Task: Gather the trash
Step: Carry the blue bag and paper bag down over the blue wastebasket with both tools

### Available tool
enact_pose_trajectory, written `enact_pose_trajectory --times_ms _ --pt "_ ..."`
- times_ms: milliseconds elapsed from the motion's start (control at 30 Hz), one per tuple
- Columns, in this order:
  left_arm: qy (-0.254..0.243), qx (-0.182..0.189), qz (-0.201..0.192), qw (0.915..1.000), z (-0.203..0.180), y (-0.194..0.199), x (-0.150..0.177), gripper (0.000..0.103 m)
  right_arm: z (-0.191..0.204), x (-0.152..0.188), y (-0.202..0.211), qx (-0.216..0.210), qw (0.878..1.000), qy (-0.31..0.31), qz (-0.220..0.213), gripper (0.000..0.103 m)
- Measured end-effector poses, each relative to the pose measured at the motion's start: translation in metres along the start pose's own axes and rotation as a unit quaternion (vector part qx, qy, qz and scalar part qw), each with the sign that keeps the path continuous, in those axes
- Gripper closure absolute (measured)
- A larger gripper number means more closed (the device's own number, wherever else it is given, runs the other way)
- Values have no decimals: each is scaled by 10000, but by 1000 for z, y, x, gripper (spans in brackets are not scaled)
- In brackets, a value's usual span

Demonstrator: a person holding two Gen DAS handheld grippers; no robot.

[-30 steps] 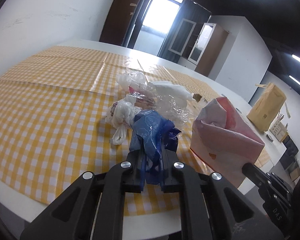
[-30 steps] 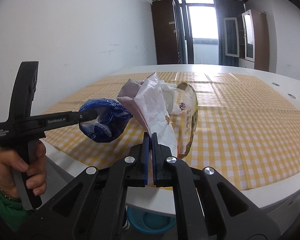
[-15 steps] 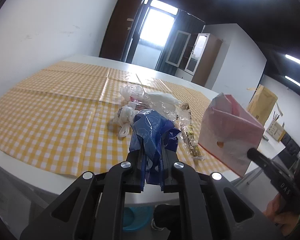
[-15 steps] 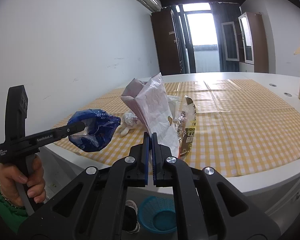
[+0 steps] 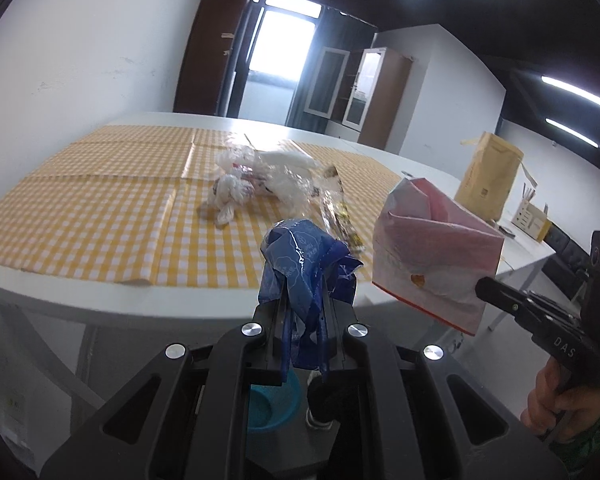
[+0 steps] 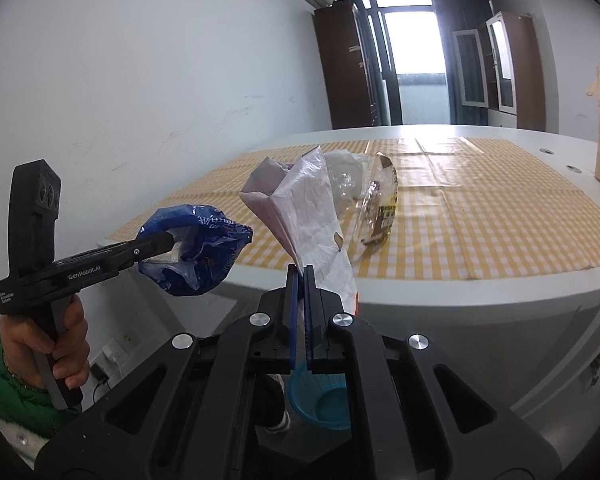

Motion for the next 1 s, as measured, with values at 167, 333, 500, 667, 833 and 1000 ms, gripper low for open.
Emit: enact_pose_trajectory --times_ms 167,333,500,667,833,1000 --pt "-196 151 133 9996 -11 12 22 94 13 20 18 -110 9997 170 141 101" --pt "-266 199 346 9988 -11 10 43 94 20 46 25 -232 9989 149 382 101" --pt "-284 200 692 9970 -9 -7 74 94 24 68 18 -296 9974 174 628 101" --pt "-233 113 1053 9941 4 -25 104 94 16 99 0 -308 9943 105 1015 101" --pt "-67 34 1356 9907 19 -46 126 94 10 124 -22 -375 9910 -51 1285 101" --pt "99 -35 1548 9879 36 -69 142 94 1 147 -58 -346 9860 -212 1618 101"
Point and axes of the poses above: each gripper's, at about its wrist camera, not at the fingertips, and y roughly against the way its jaws point, z to its left, x to its underside, the point moved 10 cm from there along -y, roughly the way its jaws point, and after that the axes turned 1 degree about -z, right-handed, at the moved point
